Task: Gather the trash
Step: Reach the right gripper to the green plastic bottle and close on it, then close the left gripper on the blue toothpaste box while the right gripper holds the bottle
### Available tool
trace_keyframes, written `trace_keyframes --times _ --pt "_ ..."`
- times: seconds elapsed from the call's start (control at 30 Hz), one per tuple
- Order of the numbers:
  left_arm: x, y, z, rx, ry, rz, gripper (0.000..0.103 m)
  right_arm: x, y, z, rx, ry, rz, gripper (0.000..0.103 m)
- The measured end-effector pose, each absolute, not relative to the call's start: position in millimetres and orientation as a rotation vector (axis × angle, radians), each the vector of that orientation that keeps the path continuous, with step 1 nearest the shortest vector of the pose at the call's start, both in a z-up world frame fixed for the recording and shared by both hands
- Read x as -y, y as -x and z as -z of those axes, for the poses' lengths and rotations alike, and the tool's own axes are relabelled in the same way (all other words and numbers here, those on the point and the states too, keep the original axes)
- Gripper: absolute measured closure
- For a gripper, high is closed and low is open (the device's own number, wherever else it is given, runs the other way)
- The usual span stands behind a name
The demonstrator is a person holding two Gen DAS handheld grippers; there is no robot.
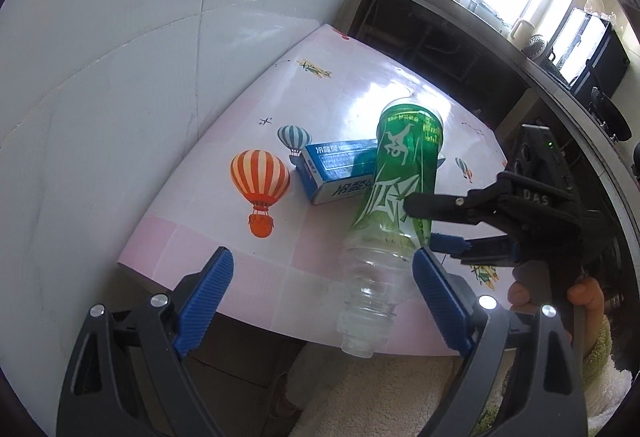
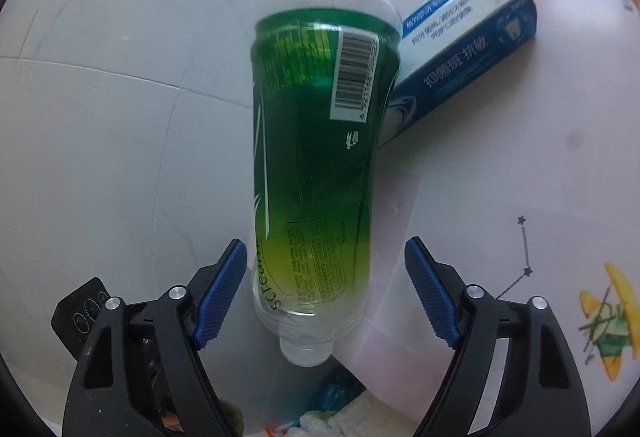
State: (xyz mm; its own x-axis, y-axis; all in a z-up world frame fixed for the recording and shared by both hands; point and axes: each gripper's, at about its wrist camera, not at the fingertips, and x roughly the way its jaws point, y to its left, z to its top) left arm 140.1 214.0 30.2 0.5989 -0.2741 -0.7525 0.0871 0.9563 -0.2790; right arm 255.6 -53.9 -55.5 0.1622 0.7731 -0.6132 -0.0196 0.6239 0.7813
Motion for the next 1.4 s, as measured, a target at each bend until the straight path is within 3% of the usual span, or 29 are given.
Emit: trace_keyframes --times 0.1,0.63,0.9,1.13,1.4 --pt "-215.5 -146.1 -30.9 -0.887 0.231 0.217 0.014 52.9 -255.1 65.2 -1.300 -0.802 -0.685 0.046" --pt "-171.7 -237.1 -28.8 -0.851 0.159 0.412 0.014 136.5 -197.1 34.4 -1.198 -0.730 -0.468 0.047" --pt "-134.8 -311.6 10.2 -1.079 0.069 0.470 0.014 203.3 -153.0 26.9 -1.166 -0.766 -0.303 0.047" --pt "-122.3 -295.3 16.5 -1.189 0.081 0.509 0.014 201.0 -140.7 28.1 -1.136 -0.783 -0.229 0.046" --pt "-87.8 -249.6 20.7 -1.198 -0.018 0.471 0.043 175.0 -151.9 29.0 -1.144 -0.778 -0.174 0.046"
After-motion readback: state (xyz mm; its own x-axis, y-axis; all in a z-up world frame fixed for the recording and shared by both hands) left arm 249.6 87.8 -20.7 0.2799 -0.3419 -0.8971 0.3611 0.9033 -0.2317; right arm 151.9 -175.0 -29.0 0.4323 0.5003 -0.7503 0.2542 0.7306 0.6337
